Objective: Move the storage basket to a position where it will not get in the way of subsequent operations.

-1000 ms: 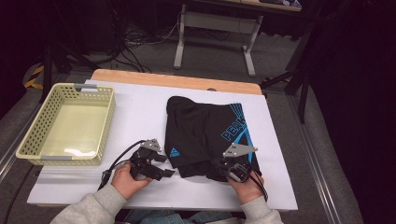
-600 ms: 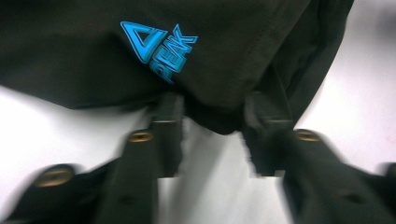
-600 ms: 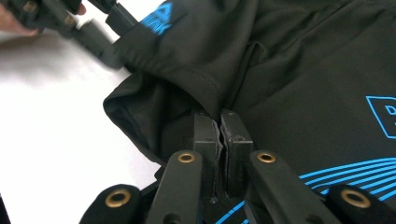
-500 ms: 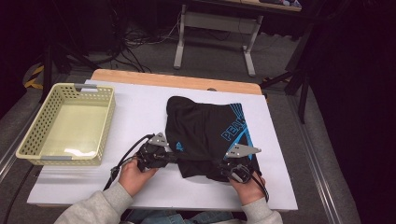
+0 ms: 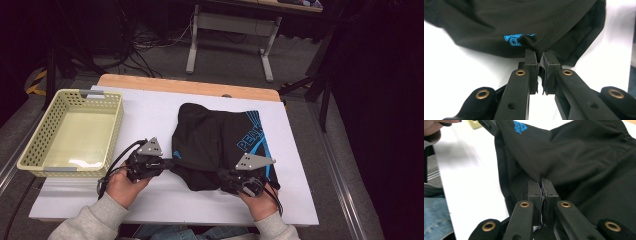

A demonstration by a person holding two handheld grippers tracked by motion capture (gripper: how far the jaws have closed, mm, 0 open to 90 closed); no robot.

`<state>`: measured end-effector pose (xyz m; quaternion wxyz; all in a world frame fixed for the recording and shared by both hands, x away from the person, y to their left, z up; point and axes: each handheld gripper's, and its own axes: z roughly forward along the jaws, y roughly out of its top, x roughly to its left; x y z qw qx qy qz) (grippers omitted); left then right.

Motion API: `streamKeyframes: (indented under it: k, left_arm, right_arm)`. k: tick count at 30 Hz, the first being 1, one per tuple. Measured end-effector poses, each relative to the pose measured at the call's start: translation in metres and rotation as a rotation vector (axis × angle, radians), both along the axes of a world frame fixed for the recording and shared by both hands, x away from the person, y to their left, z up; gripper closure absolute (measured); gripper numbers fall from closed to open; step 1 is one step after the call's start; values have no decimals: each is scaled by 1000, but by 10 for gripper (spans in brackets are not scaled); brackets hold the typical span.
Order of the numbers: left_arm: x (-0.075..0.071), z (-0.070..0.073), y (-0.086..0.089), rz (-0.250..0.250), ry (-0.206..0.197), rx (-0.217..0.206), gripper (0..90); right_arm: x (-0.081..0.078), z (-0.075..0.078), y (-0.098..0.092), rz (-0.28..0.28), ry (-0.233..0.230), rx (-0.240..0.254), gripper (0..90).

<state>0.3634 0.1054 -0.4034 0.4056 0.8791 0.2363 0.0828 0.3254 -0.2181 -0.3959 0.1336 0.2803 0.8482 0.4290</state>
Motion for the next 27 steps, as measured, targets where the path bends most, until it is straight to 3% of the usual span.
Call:
streamKeyframes:
  k: [3, 5, 8, 11, 14, 18, 21, 26, 27]
  left_arm:
    - [-1, -3, 1, 3, 2, 38, 842]
    - [-2, -10, -2, 7, 3, 89, 832]
    - [-2, -21, -6, -15, 41, 119, 786]
    - [-1, -27, -4, -26, 82, 114, 695]
    - [2, -32, 1, -34, 130, 75, 587]
    - [4, -39, 3, -38, 185, 36, 554]
    - [5, -43, -3, -35, 198, 53, 549]
    - [12, -48, -5, -2, 226, -5, 542]
    - [13, -49, -6, 5, 235, 4, 538]
  right_arm:
    - [-1, 2, 4, 17, 0, 1, 884]
    - [0, 1, 3, 15, 8, -7, 884]
    - [2, -3, -1, 5, 39, -32, 884]
    - [3, -8, -7, 1, 76, -62, 883]
    - [2, -14, -9, -1, 95, -84, 881]
    - [3, -19, -13, -11, 110, -93, 881]
    - [4, -19, -15, -15, 114, -90, 880]
    - [4, -20, -17, -21, 118, -90, 879]
    - [5, -21, -18, -21, 118, -91, 879]
